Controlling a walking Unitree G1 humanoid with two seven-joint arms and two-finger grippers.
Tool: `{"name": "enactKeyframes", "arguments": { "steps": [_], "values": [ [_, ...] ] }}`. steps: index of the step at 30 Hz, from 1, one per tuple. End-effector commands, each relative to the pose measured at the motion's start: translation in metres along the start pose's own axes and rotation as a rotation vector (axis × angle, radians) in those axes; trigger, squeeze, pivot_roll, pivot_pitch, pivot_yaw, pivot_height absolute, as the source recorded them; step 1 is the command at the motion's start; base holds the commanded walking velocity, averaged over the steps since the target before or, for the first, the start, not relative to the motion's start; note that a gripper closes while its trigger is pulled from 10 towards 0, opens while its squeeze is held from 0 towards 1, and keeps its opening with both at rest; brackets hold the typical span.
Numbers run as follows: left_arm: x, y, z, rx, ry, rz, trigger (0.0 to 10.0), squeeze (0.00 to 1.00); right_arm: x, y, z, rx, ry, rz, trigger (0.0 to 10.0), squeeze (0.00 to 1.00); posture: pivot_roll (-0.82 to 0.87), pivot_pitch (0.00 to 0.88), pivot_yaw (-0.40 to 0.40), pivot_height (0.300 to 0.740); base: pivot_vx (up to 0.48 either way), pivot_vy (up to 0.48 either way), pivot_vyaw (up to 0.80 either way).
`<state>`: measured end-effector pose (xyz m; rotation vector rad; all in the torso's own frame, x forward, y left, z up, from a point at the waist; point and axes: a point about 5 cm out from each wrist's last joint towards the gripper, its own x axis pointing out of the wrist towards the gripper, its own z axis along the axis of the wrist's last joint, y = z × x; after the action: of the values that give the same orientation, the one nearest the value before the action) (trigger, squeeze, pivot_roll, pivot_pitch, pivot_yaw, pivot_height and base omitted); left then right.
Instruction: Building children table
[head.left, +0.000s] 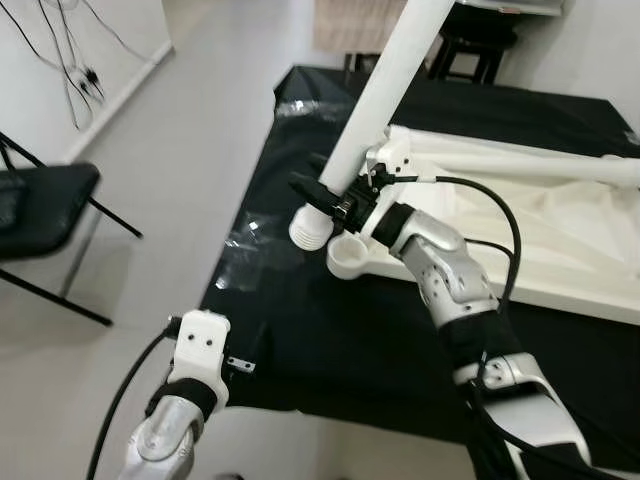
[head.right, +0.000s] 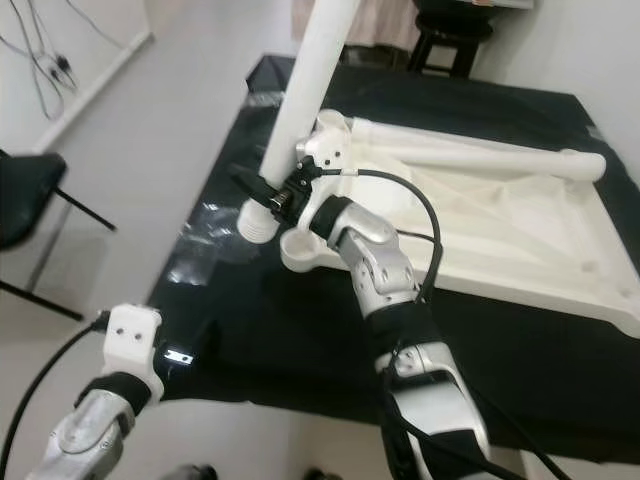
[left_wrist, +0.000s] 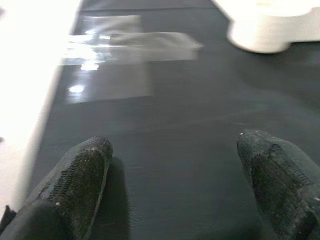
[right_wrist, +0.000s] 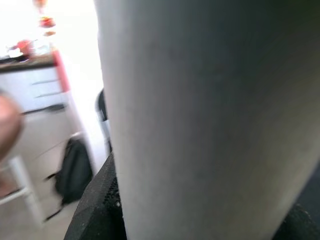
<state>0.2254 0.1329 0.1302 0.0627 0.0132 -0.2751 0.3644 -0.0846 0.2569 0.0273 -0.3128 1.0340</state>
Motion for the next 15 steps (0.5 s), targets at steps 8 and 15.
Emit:
{"name": "enactKeyframes", "arguments": {
  "steps": [8, 15],
  "values": [
    [-0.011, -0.012, 0.05, 0.125, -0.146, -0.131, 10.0, 0.0, -0.018, -0.037, 0.042, -0.031, -0.002, 0.203, 10.0, 0.0, 0.2, 0.404, -0.124, 0.74, 0.0, 0.0, 0.0],
    [-0.022, -0.011, 0.073, 0.226, -0.191, -0.222, 10.0, 0.0, -0.024, -0.038, 0.05, -0.008, 0.005, 0.367, 10.0, 0.0, 0.22, 0.448, -0.109, 0.74, 0.0, 0.0, 0.0]
  ]
}}
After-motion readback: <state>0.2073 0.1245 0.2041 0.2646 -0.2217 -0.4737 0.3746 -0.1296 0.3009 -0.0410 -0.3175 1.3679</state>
